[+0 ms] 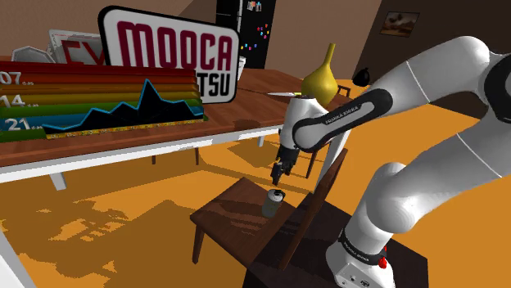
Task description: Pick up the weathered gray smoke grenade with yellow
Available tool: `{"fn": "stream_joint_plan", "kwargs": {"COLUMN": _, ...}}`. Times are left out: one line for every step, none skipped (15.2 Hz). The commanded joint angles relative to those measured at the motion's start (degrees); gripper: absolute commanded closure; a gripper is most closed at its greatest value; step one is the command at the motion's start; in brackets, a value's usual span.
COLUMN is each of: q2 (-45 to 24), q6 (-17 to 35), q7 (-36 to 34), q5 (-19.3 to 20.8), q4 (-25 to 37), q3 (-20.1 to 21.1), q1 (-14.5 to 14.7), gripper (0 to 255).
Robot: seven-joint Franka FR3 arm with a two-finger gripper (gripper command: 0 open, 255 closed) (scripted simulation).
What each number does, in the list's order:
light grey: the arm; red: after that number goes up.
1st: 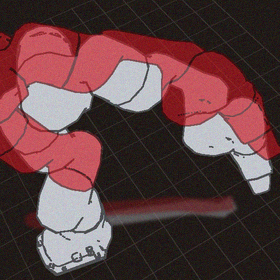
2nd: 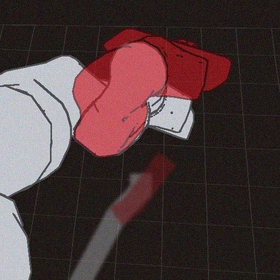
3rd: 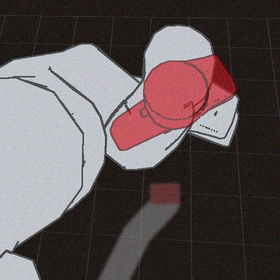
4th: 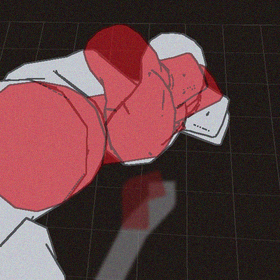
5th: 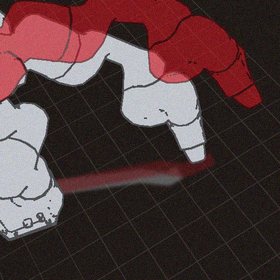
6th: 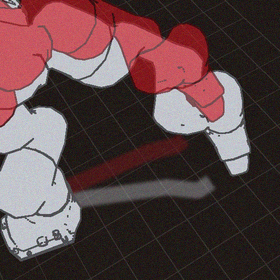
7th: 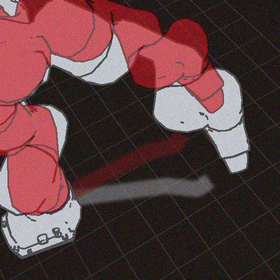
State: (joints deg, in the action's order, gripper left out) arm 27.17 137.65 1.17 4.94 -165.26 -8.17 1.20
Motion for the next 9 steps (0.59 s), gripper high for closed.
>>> {"fn": "stream_joint_plan", "kwargs": {"q2": -5.9, "q6": 7.3, "q7": 1.1, "q5": -0.8, "q4": -0.2, "q3": -1.1, "q1": 0.7, "gripper": 0}}
{"fn": "stream_joint_plan", "kwargs": {"q2": -8.8, "q6": 10.6, "q7": 1.7, "q5": -1.6, "q4": -0.3, "q3": -1.5, "q1": 1.3, "gripper": 0}}
{"fn": "stream_joint_plan", "kwargs": {"q2": -11.7, "q6": 13.9, "q7": 2.5, "q5": -2.6, "q4": -0.3, "q3": -2.0, "q1": 2.0, "gripper": 0}}
{"fn": "stream_joint_plan", "kwargs": {"q2": -14.4, "q6": 16.7, "q7": 3.4, "q5": -3.7, "q4": -0.1, "q3": -2.5, "q1": 2.8, "gripper": 0}}
{"fn": "stream_joint_plan", "kwargs": {"q2": -15.5, "q6": 17.9, "q7": 3.7, "q5": -4.1, "q4": -0.2, "q3": -2.6, "q1": 3.0, "gripper": 0}}
{"fn": "stream_joint_plan", "kwargs": {"q2": -16.6, "q6": 19.1, "q7": 4.0, "q5": -4.5, "q4": -0.3, "q3": -2.8, "q1": 3.2, "gripper": 0}}
{"fn": "stream_joint_plan", "kwargs": {"q2": -17.8, "q6": 20.2, "q7": 4.3, "q5": -5.0, "q4": -0.3, "q3": -2.9, "q1": 3.4, "gripper": 0}}
{"fn": "stream_joint_plan", "kwargs": {"q2": -18.9, "q6": 21.4, "q7": 4.7, "q5": -5.5, "q4": -0.3, "q3": -3.0, "q1": 3.7, "gripper": 0}}
{"fn": "stream_joint_plan", "kwargs": {"q2": -20.1, "q6": 22.6, "q7": 5.2, "q5": -6.2, "q4": -0.3, "q3": -3.2, "q1": 4.0, "gripper": 0}}
